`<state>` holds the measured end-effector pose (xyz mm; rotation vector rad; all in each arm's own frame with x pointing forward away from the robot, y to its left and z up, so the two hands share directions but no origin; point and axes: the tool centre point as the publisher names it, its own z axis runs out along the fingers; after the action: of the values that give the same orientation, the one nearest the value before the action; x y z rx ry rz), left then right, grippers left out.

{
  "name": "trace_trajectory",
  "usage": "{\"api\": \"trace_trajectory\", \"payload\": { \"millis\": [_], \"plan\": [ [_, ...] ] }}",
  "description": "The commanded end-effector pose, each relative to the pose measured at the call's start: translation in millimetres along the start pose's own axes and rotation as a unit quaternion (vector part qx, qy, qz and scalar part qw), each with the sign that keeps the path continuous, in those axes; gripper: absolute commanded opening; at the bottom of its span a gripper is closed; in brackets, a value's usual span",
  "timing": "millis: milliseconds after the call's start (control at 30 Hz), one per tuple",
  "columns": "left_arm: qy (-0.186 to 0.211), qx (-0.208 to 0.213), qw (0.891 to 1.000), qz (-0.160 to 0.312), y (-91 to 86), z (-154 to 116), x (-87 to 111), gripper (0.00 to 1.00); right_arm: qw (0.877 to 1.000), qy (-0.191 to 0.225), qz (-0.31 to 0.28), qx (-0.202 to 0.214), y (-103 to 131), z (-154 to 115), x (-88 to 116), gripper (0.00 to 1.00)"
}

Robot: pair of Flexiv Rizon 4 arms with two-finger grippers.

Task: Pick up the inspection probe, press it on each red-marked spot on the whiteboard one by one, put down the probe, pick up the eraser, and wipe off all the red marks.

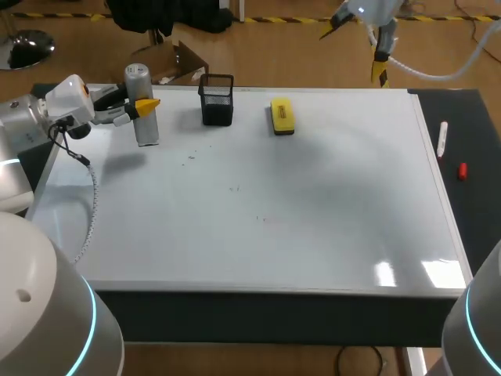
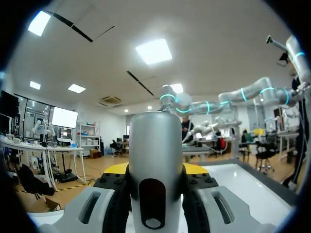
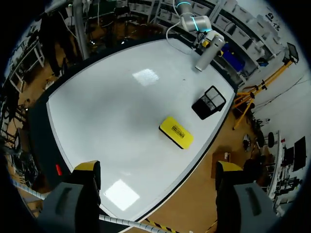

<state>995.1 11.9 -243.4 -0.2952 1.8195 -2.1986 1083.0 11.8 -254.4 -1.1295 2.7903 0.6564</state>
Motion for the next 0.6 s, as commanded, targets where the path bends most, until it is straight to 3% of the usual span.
{"api": "trace_trajectory", "payload": {
  "millis": [33,433,533,600],
  "plan": [
    [-0.001,0.0,1.0,0.001,-1.0,0,0.6,0.0,1.0,-0.018,0.013,-0.018,-9,-17,4,1.0],
    [-0.001,0.0,1.0,0.001,-1.0,0,0.6,0.0,0.996,-0.056,0.05,-0.039,-18,-53,15,1.0],
    [-0.001,0.0,1.0,0.001,-1.0,0,0.6,0.0,0.996,-0.017,0.072,-0.04,-20,-54,16,1.0],
    [-0.001,0.0,1.0,0.001,-1.0,0,0.6,0.0,0.996,-0.017,0.072,-0.04,-20,-54,16,1.0]
  ]
}}
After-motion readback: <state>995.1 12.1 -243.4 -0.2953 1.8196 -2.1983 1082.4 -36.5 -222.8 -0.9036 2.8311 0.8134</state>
